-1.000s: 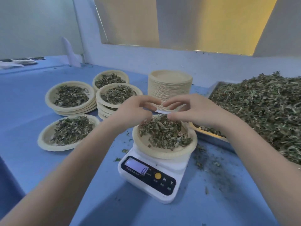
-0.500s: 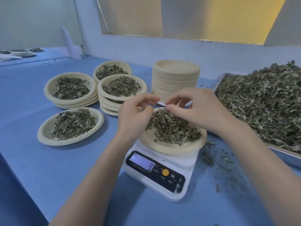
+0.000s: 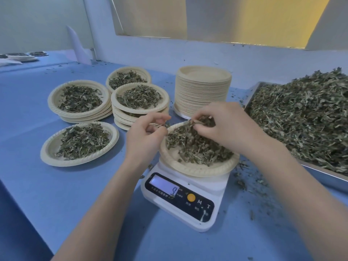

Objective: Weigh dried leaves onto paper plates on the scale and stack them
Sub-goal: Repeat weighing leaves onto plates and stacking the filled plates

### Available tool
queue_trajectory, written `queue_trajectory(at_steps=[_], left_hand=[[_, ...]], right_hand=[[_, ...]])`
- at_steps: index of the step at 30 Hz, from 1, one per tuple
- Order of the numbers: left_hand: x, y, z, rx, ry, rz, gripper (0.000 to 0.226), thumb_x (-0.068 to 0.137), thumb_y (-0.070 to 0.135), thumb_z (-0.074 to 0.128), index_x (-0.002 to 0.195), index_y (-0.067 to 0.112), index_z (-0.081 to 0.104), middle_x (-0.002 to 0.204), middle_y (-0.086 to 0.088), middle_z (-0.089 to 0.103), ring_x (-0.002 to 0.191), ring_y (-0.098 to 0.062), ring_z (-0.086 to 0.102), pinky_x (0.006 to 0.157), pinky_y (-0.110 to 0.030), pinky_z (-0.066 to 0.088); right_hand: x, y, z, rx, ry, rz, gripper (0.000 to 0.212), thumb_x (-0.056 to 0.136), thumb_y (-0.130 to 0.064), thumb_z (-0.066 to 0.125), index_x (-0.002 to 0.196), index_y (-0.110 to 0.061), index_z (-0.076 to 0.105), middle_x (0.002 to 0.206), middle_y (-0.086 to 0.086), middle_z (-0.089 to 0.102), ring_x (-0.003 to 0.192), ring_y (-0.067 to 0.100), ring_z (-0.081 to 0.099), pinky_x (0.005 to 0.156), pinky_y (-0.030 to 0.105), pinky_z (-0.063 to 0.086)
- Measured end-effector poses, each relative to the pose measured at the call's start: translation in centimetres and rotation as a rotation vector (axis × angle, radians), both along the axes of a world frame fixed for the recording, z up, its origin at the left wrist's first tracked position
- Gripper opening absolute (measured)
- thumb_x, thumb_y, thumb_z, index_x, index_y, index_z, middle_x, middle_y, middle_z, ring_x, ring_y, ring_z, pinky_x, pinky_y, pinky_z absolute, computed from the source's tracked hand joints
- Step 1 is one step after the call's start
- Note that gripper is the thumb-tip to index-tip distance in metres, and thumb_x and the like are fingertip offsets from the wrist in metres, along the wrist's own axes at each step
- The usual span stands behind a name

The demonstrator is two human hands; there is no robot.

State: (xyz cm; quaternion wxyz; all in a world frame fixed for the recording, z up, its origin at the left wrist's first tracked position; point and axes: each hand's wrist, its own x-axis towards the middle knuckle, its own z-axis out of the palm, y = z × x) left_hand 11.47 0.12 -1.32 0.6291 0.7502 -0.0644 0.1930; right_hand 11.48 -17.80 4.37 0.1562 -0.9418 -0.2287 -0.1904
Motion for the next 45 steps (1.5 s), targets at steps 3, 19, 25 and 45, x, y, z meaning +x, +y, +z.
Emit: queue_trajectory(at_steps=[3, 19, 25, 45], left_hand=[[-0.1, 0.0, 0.1, -0.02, 0.01, -0.006, 0.033, 0.08, -0.002, 0.056, 0.096, 0.022, 0.07, 0.087, 0.01, 0.059, 0.07, -0.014, 0.049, 0.062, -0.015, 0.043], [-0.2, -0.3, 0.1, 0.012, 0.036, -0.011, 0.03, 0.08, 0.001, 0.059, 0.099, 0.023, 0.069, 0.085, 0.01, 0.056, 0.071, -0.013, 0.048, 0.071, -0.027, 0.043], [-0.1, -0.2, 0.0, -0.012, 0.036, 0.0, 0.032, 0.08, 0.001, 0.059, 0.098, 0.025, 0.069, 0.09, 0.009, 0.056, 0.071, -0.011, 0.05, 0.072, -0.027, 0.046], [-0.1, -0.1, -0.1, 0.023, 0.047, -0.002, 0.03, 0.08, 0.005, 0.061, 0.099, 0.028, 0.067, 0.095, 0.007, 0.055, 0.069, -0.007, 0.049, 0.069, -0.021, 0.043]], right_hand=[[0.0, -0.8, 0.4, 0.178, 0.022, 0.003, 0.012, 0.083, -0.027, 0.066, 0.094, -0.03, 0.069, 0.079, -0.022, 0.058, 0.072, -0.003, 0.055, 0.067, 0.007, 0.037], [0.5, -1.0, 0.6, 0.193, -0.117, -0.018, 0.027, 0.09, -0.024, 0.06, 0.115, -0.017, 0.062, 0.094, -0.014, 0.054, 0.083, -0.007, 0.042, 0.067, 0.007, 0.03], [0.7, -0.7, -0.3, 0.25, -0.017, -0.004, 0.034, 0.096, -0.032, 0.051, 0.124, -0.015, 0.055, 0.11, 0.004, 0.065, 0.096, 0.021, 0.058, 0.072, 0.022, 0.033], [1.8, -0.9, -1.4, 0.407, 0.04, -0.061, 0.037, 0.095, -0.04, 0.05, 0.127, -0.021, 0.052, 0.106, -0.008, 0.058, 0.082, 0.008, 0.052, 0.061, 0.005, 0.031]])
